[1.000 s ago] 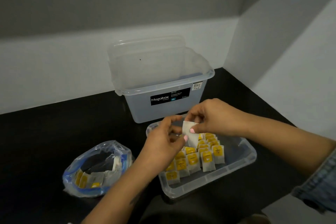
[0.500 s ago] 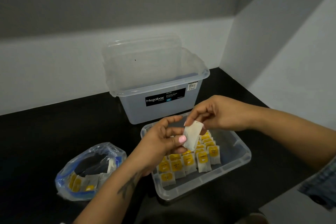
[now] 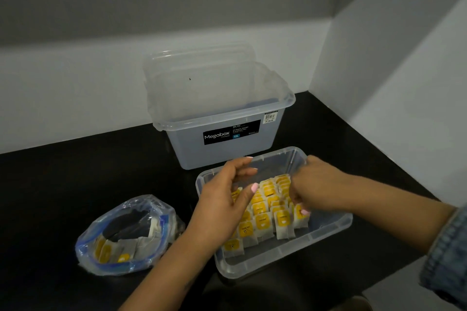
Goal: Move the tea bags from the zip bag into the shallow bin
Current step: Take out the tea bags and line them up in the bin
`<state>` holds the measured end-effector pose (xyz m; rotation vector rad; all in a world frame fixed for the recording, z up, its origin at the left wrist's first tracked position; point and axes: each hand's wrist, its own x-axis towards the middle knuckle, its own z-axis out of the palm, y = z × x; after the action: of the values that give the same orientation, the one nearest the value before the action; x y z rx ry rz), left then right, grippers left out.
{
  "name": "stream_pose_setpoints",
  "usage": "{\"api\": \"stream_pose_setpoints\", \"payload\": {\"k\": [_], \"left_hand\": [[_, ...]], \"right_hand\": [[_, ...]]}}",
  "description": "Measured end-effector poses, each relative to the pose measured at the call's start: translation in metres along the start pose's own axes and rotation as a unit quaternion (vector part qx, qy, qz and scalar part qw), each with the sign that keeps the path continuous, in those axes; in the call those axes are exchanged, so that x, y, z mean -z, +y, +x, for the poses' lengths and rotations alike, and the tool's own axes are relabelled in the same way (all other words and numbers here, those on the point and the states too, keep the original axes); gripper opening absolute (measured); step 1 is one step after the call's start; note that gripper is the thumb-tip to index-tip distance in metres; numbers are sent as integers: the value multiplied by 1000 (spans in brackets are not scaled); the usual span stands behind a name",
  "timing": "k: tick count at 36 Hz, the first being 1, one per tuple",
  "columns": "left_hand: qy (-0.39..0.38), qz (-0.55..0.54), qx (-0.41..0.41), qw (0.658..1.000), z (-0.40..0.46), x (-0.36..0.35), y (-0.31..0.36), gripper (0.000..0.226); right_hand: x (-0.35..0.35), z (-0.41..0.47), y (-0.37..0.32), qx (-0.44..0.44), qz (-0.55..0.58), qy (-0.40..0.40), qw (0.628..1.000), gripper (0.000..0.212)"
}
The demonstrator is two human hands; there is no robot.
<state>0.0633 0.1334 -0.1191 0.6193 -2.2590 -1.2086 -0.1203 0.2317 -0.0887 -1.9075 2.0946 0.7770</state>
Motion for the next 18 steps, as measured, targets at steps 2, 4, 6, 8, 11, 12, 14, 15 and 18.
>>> {"api": "stream_pose_setpoints", "payload": {"k": [2, 4, 6, 8, 11, 12, 14, 15, 18], "left_hand": [[-3, 15, -2, 1000, -1, -1, 0, 43], [-8, 24, -5, 1000, -2, -1, 0, 44], [-14, 31, -6, 999, -2, -2, -1, 45], [-19, 36, -5, 999, -2, -2, -1, 45], [-23, 41, -6, 999, -3, -2, -1, 45], [-24, 43, -5, 999, -3, -2, -1, 45], [-27, 43, -3, 999, -3, -2, -1, 45], [-27, 44, -1, 999, -3, -2, -1, 45], [-28, 45, 3, 999, -4, -2, -1, 45]], "right_hand": [[-8, 5, -4, 14, -30, -7, 999, 9], [-15, 11, -8, 15, -63, -26, 998, 10], [-19, 14, -12, 15, -102, -47, 994, 11], [-23, 18, -14, 5, -113, -44, 993, 10], [-26, 20, -15, -1, -117, -25, 993, 11], [-28, 20, -15, -7, -117, -19, 993, 11], [-28, 21, -16, -11, -135, -9, 991, 11], [-29, 22, -16, -11, -146, -7, 989, 11], [-28, 22, -17, -19, -150, -10, 988, 12]]}}
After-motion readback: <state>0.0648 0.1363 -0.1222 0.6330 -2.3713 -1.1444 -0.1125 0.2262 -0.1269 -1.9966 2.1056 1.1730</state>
